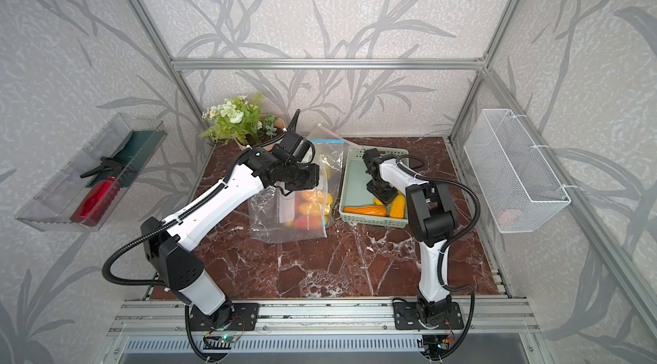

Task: Place the mango in a zip-top bag and seal the zipper
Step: Pick up the mango from the basket.

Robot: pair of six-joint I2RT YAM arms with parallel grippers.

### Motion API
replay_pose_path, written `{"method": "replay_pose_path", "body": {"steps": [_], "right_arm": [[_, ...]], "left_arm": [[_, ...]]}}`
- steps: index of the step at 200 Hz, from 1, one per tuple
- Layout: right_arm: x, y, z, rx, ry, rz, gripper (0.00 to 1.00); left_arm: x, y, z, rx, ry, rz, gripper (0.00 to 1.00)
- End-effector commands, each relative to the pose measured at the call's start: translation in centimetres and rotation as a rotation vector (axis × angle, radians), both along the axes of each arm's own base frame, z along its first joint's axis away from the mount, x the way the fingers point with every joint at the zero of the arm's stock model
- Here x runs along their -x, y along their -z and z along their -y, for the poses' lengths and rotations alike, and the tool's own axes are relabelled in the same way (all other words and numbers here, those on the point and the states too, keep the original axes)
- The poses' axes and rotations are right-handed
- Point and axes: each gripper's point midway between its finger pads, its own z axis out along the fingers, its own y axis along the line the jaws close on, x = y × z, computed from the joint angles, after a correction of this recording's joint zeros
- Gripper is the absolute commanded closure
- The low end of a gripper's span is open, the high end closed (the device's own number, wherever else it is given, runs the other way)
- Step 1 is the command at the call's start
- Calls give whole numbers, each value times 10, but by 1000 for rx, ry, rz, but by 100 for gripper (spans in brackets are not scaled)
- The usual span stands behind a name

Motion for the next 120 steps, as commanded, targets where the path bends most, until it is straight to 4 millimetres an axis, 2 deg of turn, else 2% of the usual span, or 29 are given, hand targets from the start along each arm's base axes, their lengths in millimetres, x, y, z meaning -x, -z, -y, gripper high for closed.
{"method": "replay_pose_path", "body": {"steps": [1, 33, 65, 80, 105, 120], "right_arm": [[-6, -4, 9, 46, -17, 0, 40], [-17, -5, 13, 58, -85, 17, 37], [-23, -10, 28, 28, -75, 54, 24], [-33, -8, 26, -15, -90, 86, 24], [-38, -1, 23, -45, -93, 66, 31], [-35, 8, 21, -55, -81, 45, 45]], "left_arm": [[3, -15, -2, 24, 4, 23, 100], [4, -16, -2, 29, 8, 22, 100], [4, -17, -2, 32, 8, 24, 100], [4, -17, -2, 32, 8, 22, 100], [4, -16, 0, 35, 11, 20, 100], [3, -17, 1, 39, 11, 21, 100]]}}
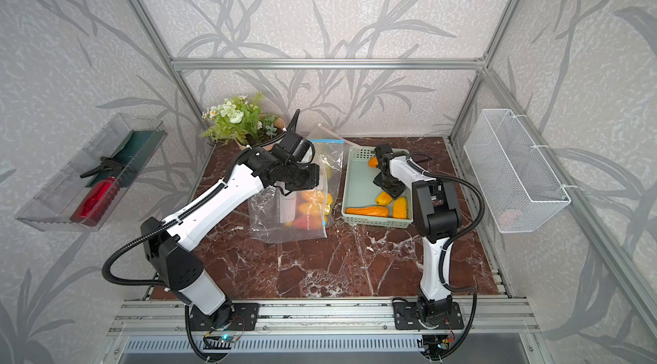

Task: Place the mango in a zip-top bag and seal the zipper
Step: Pick up the mango from the basket, then place the mango in the zipper food storage bag.

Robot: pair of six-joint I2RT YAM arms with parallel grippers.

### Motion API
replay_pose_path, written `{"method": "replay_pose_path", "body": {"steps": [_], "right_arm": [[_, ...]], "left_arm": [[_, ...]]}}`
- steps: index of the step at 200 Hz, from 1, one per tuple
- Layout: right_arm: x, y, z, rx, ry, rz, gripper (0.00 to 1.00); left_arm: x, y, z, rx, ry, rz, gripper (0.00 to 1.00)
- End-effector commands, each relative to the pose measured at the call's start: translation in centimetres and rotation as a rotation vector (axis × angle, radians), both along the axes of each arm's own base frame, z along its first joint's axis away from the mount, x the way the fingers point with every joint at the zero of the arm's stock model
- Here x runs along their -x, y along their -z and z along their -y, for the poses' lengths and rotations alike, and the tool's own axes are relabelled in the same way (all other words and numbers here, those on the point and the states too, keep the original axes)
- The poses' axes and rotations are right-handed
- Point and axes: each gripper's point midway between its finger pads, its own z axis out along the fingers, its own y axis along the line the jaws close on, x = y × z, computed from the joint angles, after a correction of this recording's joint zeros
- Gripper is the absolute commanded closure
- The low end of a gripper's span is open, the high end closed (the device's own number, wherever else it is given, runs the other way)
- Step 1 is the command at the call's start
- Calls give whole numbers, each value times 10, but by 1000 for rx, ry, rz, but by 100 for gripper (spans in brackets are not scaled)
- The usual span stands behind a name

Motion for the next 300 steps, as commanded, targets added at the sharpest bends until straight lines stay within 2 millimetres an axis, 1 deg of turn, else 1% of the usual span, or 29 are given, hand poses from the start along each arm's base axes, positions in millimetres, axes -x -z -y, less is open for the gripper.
{"method": "replay_pose_path", "body": {"steps": [1, 14, 23, 31, 44, 54, 64, 80, 85, 88, 93, 106, 123, 135, 145, 157, 170, 181, 216, 231, 260, 278, 294, 300], "right_arm": [[-1, 10, -7, -24, -15, -23, 46], [0, 13, -8, -32, -13, -23, 56], [-1, 10, -8, -32, -16, -10, 66], [-4, 3, -8, -28, -26, 17, 73], [-10, -15, -10, -13, -59, 89, 78], [-16, -40, -16, -9, -96, 173, 80], [-22, -68, -28, -18, -149, 271, 81], [-27, -126, -55, -60, -251, 471, 81], [-26, -142, -64, -73, -287, 526, 81], [-25, -159, -70, -86, -308, 577, 81], [-22, -178, -79, -108, -346, 645, 81], [-10, -217, -105, -184, -433, 795, 81], [9, -255, -138, -314, -526, 952, 80], [23, -275, -157, -418, -578, 1032, 78], [33, -289, -169, -485, -615, 1069, 77], [41, -303, -178, -538, -646, 1105, 77], [45, -315, -182, -596, -649, 1144, 77], [48, -322, -190, -647, -675, 1167, 77], [53, -317, -227, -747, -759, 1139, 77], [55, -314, -235, -751, -777, 1132, 77], [54, -299, -244, -745, -801, 1097, 77], [55, -282, -249, -701, -845, 1060, 77], [52, -265, -247, -643, -863, 1039, 77], [51, -262, -246, -621, -869, 1043, 76]], "left_arm": [[1, -16, -1, 27, 2, 28, 100], [1, -17, -1, 28, 2, 33, 100], [1, -17, -2, 24, 1, 31, 100], [0, -18, -2, 23, -1, 35, 100], [0, -19, -3, 22, -3, 33, 100], [-1, -18, -3, 21, -6, 29, 100], [-1, -19, -3, 24, -9, 26, 100], [-4, -20, -4, 30, -19, 19, 100], [-5, -20, -4, 33, -23, 16, 100], [-6, -19, -4, 35, -27, 12, 100], [-7, -20, -4, 42, -31, 10, 100], [-10, -21, -6, 51, -40, 4, 100], [-16, -28, -7, 68, -48, 6, 100], [-19, -33, -8, 86, -52, 4, 100], [-22, -35, -9, 100, -57, -2, 100], [-25, -34, -10, 113, -62, -21, 100], [-28, -35, -9, 132, -64, -33, 100], [-29, -37, -10, 145, -67, -39, 100], [-36, -42, -14, 161, -79, -42, 100], [-37, -44, -16, 159, -77, -43, 100], [-39, -48, -16, 169, -76, -39, 100], [-39, -53, -18, 173, -82, -31, 100], [-38, -60, -19, 179, -85, -25, 100], [-38, -62, -19, 182, -85, -25, 100]]}}
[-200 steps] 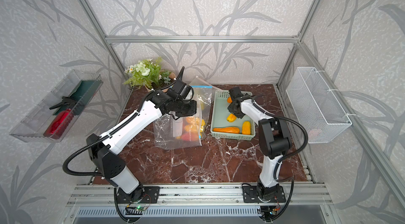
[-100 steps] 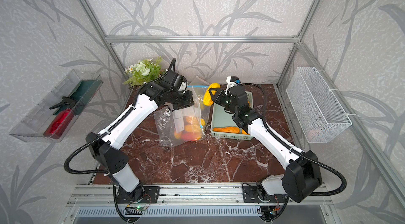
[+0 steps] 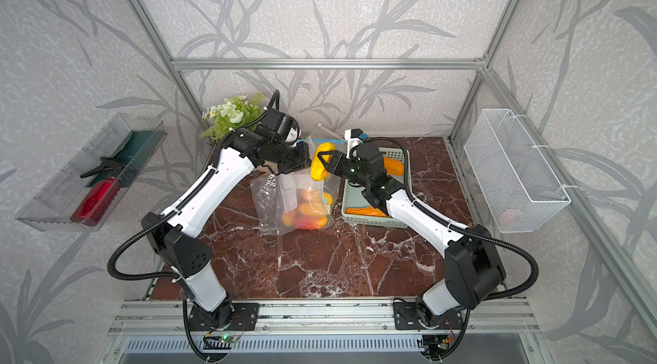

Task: Place the mango in a zip-top bag and seal the zipper
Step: Place the mango in the zipper food storage bag.

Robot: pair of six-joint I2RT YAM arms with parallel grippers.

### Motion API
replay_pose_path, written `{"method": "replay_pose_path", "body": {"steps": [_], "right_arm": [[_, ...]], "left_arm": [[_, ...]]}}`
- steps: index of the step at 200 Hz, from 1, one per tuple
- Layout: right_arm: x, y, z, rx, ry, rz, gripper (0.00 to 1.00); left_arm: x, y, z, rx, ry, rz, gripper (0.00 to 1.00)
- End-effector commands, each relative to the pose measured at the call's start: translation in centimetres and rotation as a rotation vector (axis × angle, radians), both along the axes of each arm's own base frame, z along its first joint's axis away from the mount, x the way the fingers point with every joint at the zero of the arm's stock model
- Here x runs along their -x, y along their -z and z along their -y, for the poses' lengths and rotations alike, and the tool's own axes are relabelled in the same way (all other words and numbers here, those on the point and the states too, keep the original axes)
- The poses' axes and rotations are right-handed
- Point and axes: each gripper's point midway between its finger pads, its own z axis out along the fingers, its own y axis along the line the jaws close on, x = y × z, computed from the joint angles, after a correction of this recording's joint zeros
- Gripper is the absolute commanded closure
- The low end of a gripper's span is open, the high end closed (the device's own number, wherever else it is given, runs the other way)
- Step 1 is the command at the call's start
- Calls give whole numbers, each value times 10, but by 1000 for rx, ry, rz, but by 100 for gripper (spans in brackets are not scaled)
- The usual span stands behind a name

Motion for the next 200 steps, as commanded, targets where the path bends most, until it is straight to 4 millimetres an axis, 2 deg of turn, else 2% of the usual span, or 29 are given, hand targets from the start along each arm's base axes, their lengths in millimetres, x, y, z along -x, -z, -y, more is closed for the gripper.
{"method": "replay_pose_path", "body": {"steps": [1, 17, 41, 60, 80, 91, 102, 116, 129, 158, 177, 187, 200], "right_arm": [[-1, 4, -3, 64, -11, 68, 76], [-4, 12, -2, 98, -6, 81, 76], [-6, 12, -9, 138, -17, 132, 75], [-2, 8, -22, 161, -57, 174, 74], [6, 18, -36, 222, -126, 155, 74], [12, 27, -40, 266, -154, 125, 71], [16, 35, -39, 312, -154, 95, 62], [16, 46, -25, 355, -106, 38, 48], [15, 41, -13, 360, -59, 28, 38], [11, 16, 17, 347, 41, -55, 29], [13, 35, 60, 371, 202, -297, 29], [23, 55, 90, 423, 315, -438, 29], [37, 83, 119, 491, 421, -592, 31]], "left_arm": [[3, -20, 1, 26, 5, 15, 100], [5, -26, 3, 45, 7, 10, 100], [9, -29, 6, 74, 12, -11, 100], [11, -29, 5, 73, 9, -17, 100], [9, -30, 4, 68, 1, -11, 100], [8, -33, 4, 73, -5, -1, 100], [8, -35, 3, 72, -11, 6, 100], [8, -34, 3, 70, -11, 3, 100], [8, -29, 4, 67, -8, -7, 100], [7, -15, 8, 63, 2, -28, 100], [4, -9, 11, 59, 10, -32, 100], [2, -7, 14, 59, 14, -33, 100], [1, -6, 17, 60, 21, -34, 100]]}}
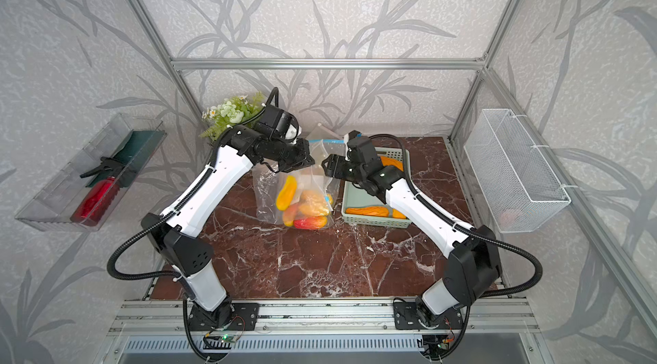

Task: Place the mango in a zip-top bag and seal the zipper
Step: Place the mango in the zipper food storage bag, then pick up the mango from the basket.

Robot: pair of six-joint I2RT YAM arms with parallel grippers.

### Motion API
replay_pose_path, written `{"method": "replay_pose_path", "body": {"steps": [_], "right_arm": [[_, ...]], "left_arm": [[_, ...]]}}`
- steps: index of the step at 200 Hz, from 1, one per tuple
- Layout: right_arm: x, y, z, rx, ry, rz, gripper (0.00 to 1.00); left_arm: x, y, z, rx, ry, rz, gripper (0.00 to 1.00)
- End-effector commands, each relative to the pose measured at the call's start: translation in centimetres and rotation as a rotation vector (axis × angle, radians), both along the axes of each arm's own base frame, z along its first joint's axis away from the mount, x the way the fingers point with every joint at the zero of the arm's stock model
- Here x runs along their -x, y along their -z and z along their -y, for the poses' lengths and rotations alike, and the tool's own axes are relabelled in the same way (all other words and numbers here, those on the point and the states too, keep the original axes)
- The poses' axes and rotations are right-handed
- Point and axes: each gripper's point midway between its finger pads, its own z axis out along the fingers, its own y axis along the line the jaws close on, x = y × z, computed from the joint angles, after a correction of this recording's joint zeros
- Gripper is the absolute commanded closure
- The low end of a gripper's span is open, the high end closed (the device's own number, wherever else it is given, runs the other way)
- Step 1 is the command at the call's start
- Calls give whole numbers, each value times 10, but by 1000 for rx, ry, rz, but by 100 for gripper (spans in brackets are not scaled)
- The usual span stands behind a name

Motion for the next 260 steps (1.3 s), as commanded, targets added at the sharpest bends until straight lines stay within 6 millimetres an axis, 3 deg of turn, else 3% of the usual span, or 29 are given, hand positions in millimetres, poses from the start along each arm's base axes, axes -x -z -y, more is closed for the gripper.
{"method": "replay_pose_path", "body": {"steps": [1, 18, 42, 75, 84, 113, 158, 189, 223, 240, 260], "right_arm": [[35, 48, 71, 143, 304, -318, 31], [49, 84, 105, 223, 456, -489, 30], [51, 122, 126, 180, 612, -648, 29], [28, 134, 130, 161, 716, -707, 25], [24, 147, 130, 173, 742, -753, 25], [37, 177, 128, 149, 816, -940, 23], [44, 188, 136, 162, 887, -992, 19], [48, 212, 127, 151, 899, -1080, 19], [40, 227, 135, 186, 943, -1075, 20], [35, 234, 136, 179, 952, -1075, 26], [28, 232, 135, 161, 946, -1053, 42]], "left_arm": [[-3, 6, 8, 3, 22, -2, 100], [-3, 7, 12, 5, 29, -6, 100], [0, 8, 14, 5, 40, -8, 100], [2, 7, 15, 3, 44, -6, 100], [2, 7, 15, 3, 45, -4, 100], [3, 5, 16, 3, 46, 1, 100], [4, 1, 15, 5, 40, 12, 100], [4, 0, 14, 8, 40, 13, 100], [5, -1, 15, 8, 42, 13, 100], [6, -3, 15, 10, 41, 15, 100], [6, -3, 14, 6, 38, 14, 100]]}}
